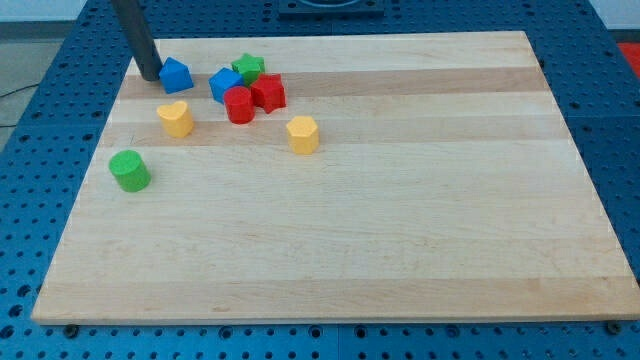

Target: Move yellow hexagon into the red circle

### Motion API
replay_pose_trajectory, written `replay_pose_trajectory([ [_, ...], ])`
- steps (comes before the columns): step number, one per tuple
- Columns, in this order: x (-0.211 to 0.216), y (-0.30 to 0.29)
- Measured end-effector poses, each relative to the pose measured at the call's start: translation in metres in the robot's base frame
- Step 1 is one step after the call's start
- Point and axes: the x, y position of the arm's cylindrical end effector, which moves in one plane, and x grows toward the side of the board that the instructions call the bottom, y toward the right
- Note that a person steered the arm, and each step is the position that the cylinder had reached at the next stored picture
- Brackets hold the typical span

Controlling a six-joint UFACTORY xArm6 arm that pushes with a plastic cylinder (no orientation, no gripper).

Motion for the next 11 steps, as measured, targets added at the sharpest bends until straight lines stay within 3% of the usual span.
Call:
replay_pose_trajectory([
  [3,0.013,0.02],
  [4,0.018,0.001],
  [5,0.102,-0.035],
  [6,0.14,-0.018],
  [8,0.095,0.051],
  [9,0.096,0.06],
  [10,0.163,0.085],
  [11,0.181,0.196],
])
